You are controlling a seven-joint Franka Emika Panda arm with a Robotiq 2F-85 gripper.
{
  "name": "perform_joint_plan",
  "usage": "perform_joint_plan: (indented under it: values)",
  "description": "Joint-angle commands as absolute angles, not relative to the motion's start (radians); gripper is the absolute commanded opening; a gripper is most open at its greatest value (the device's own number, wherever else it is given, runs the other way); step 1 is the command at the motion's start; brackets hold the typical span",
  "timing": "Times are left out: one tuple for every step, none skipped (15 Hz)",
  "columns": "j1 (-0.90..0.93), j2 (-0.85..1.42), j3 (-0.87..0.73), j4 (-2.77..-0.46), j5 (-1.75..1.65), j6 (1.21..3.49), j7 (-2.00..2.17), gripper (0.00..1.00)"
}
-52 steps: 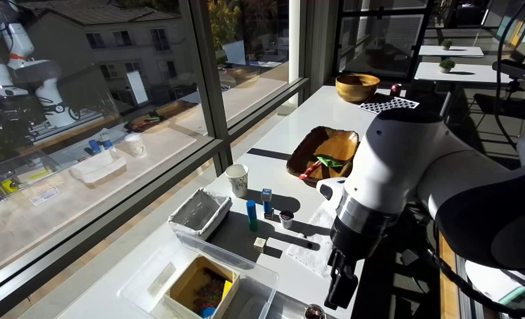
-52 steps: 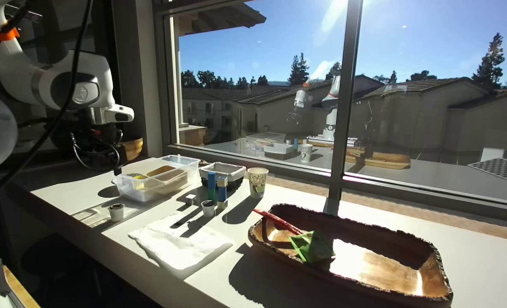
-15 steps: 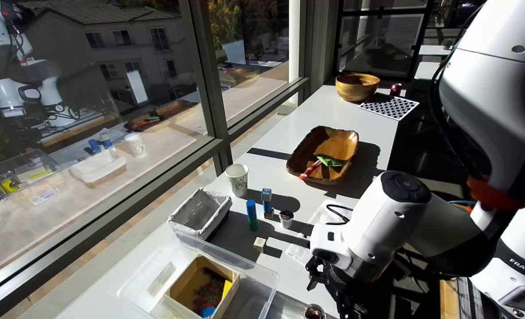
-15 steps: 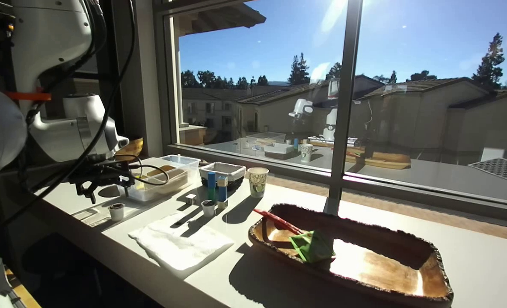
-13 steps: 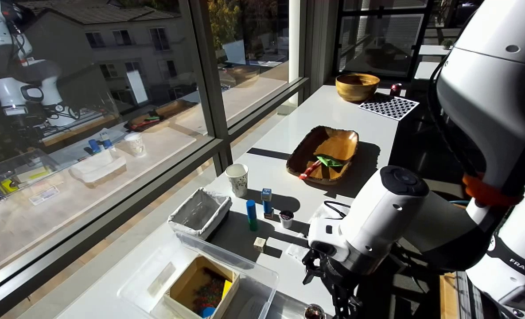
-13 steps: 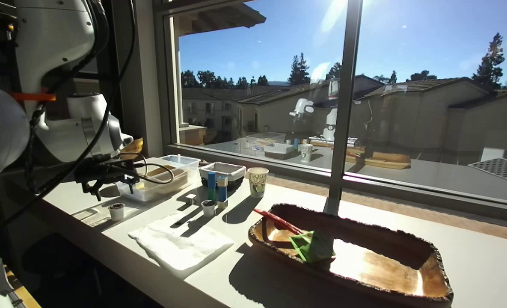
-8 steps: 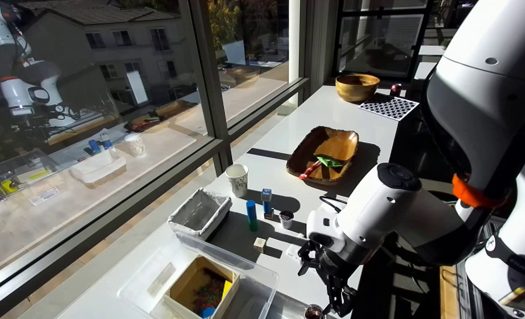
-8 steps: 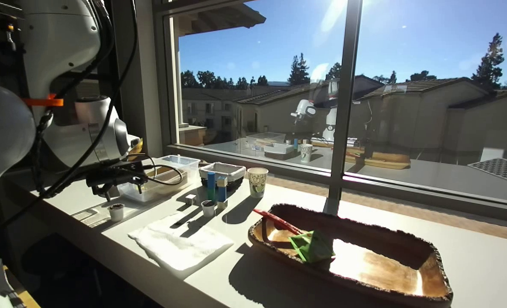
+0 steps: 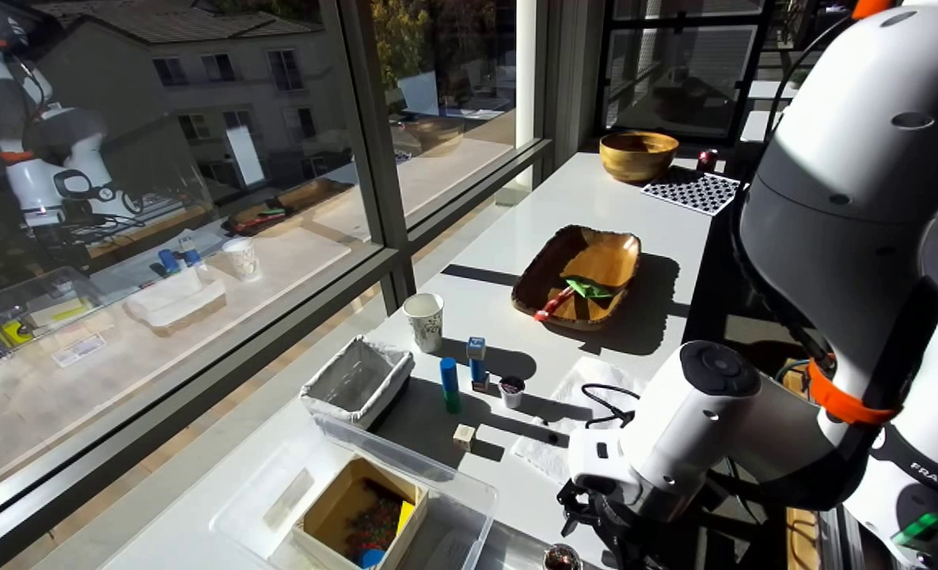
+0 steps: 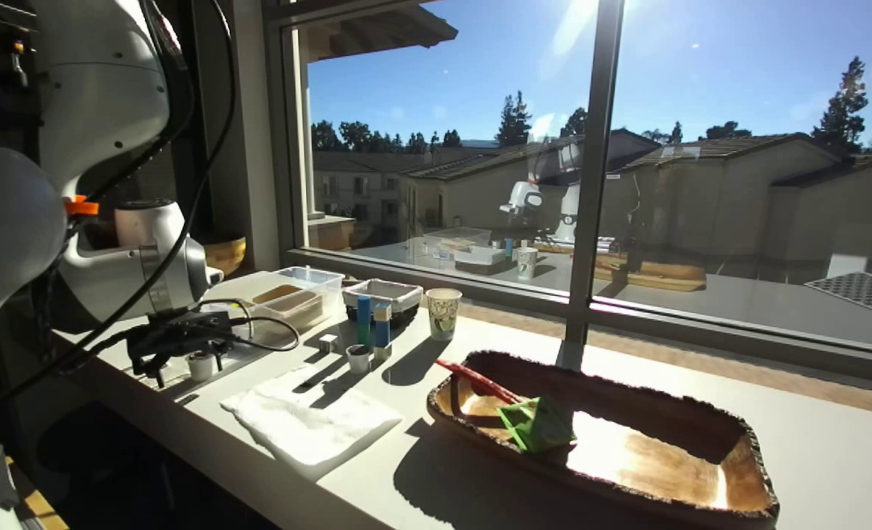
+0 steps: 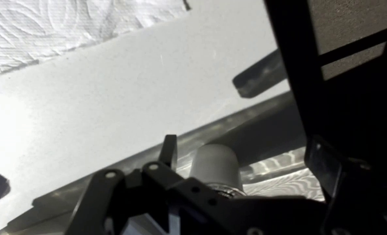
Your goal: Pick up the bottle from the left and put some of the objects onto the towel
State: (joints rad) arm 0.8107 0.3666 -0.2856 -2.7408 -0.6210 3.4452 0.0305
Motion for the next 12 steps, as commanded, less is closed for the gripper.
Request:
perform_joint_plan:
  values:
    - [0.857,0.428,-0.315,-2.737,-0.579,3.524,0.016,1.0]
    - [0.856,0.439,-0.312,-2.737,-0.576,3.545,0.022,1.0]
    - [0.857,0.454,-0.312,-2.737,-0.564,3.575,0.027,1.0]
    - [0.845,0.468,-0.299,-2.734,-0.562,3.595,0.037,1.0]
    - [0.839,0.485,-0.294,-2.732,-0.557,3.622,0.041,1.0]
    - [0.835,0.499,-0.289,-2.731,-0.553,3.641,0.045,1.0]
    - [0.834,0.512,-0.288,-2.729,-0.546,3.66,0.046,1.0]
    - [0.834,0.525,-0.287,-2.728,-0.538,3.675,0.05,1.0]
    - [0.703,0.513,-0.14,-2.744,-0.404,3.67,-0.087,1.0]
    - [0.683,0.525,-0.113,-2.74,-0.372,3.679,-0.096,1.0]
    - [0.647,0.536,-0.068,-2.735,-0.334,3.685,-0.123,1.0]
    - [0.613,0.544,-0.03,-2.733,-0.303,3.693,-0.148,1.0]
